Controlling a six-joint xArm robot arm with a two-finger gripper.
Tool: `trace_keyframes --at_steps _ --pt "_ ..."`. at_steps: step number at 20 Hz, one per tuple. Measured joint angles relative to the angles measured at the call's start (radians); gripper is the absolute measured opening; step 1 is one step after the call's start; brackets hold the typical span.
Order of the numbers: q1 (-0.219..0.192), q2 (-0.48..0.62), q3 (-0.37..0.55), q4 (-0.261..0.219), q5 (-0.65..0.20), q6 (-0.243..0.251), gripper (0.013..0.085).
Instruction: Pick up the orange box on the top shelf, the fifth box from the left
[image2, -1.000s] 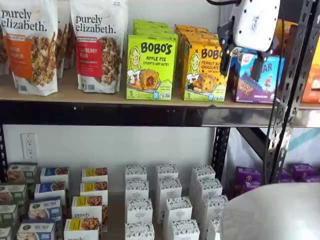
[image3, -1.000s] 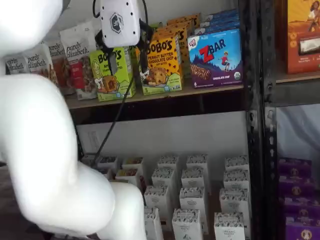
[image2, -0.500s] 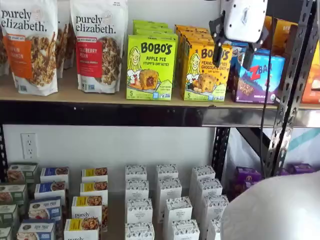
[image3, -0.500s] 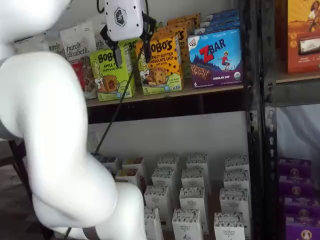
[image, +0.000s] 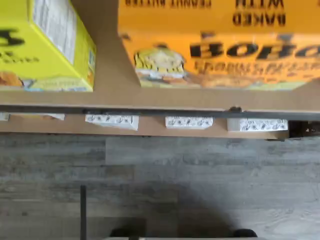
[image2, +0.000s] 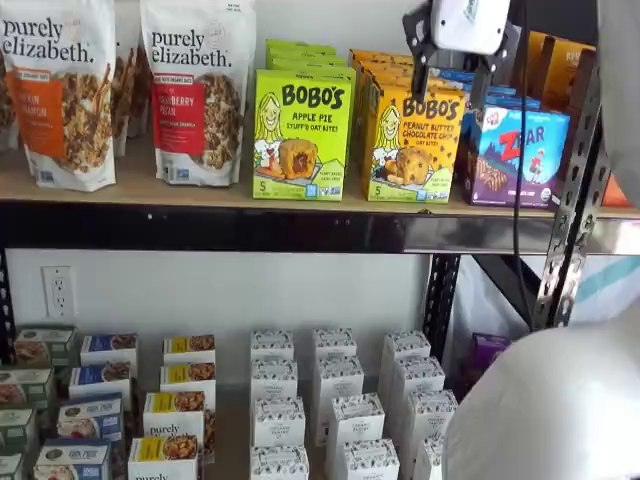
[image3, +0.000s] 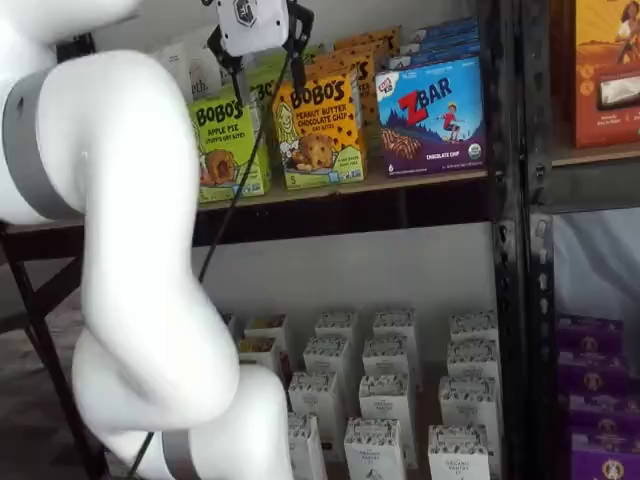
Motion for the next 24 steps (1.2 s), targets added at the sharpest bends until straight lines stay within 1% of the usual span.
trace_keyframes --at_steps 5,11,17,24 --pt "-0.016 0.091 -0.107 0.023 0.022 -0.009 0.085" --pt "-0.031 0.183 -0.216 0.034 0.047 -0.02 0.085" --pt "-0.034 0.276 -0.329 0.022 0.091 -0.027 0.085" --pt "-0.022 0.397 -0.475 0.008 0.13 -0.02 0.085"
